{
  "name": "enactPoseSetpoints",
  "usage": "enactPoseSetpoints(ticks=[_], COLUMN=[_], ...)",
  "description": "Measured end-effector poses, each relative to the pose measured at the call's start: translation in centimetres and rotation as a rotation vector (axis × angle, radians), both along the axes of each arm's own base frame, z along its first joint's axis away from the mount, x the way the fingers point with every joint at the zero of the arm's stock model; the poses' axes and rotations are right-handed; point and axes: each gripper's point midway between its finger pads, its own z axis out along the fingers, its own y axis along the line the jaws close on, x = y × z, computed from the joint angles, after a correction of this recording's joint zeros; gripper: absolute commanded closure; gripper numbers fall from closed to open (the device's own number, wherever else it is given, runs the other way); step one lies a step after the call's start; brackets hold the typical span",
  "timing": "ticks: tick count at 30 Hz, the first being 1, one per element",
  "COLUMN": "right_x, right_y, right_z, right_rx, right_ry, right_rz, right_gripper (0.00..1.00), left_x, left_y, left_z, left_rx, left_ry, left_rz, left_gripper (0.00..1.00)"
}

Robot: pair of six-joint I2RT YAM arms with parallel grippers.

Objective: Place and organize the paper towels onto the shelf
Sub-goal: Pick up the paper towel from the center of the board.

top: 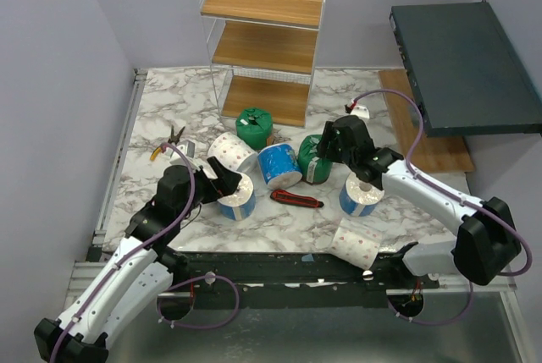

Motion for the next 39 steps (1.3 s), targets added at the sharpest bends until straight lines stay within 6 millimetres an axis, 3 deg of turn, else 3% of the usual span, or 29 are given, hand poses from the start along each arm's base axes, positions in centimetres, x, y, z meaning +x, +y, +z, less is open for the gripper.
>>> enactPoseSetpoints(ticks=[6, 18, 26, 32, 39], right_x=[0.3, 0.8, 1.2, 0.8, 0.2], right_y=[-0.2, -0.3, 0.0, -0.3, -0.9], right_z=[-0.5, -1.7, -1.9, -1.7, -0.1], right_rx=[-0.016, -0.040, -0.054, -0.066, -0.056], right_ry=[0.005, 0.030, 0.041, 0.056, 0.032], right_rz=[-0.011, -0.016, -0.013, -0.014, -0.021], right_gripper=[0.43, 0.43, 0.30, 0.28, 0.28], left_x=[-0.1, 0.0, -0.1, -0.2, -0.1], left_y=[0.0, -0.4, -0.7, -1.0, -1.3], left_z=[-0.7, -0.8, -1.8, -2.1, -2.0], left_rx=[-0.005, -0.021, -0.021, -0.029, -0.036], left_ry=[0.012, 0.016, 0.050, 0.062, 0.064], left_rz=[0.002, -0.003, -0.018, -0.029, -0.038], left_gripper=[0.02, 0.02, 0.02, 0.02, 0.02])
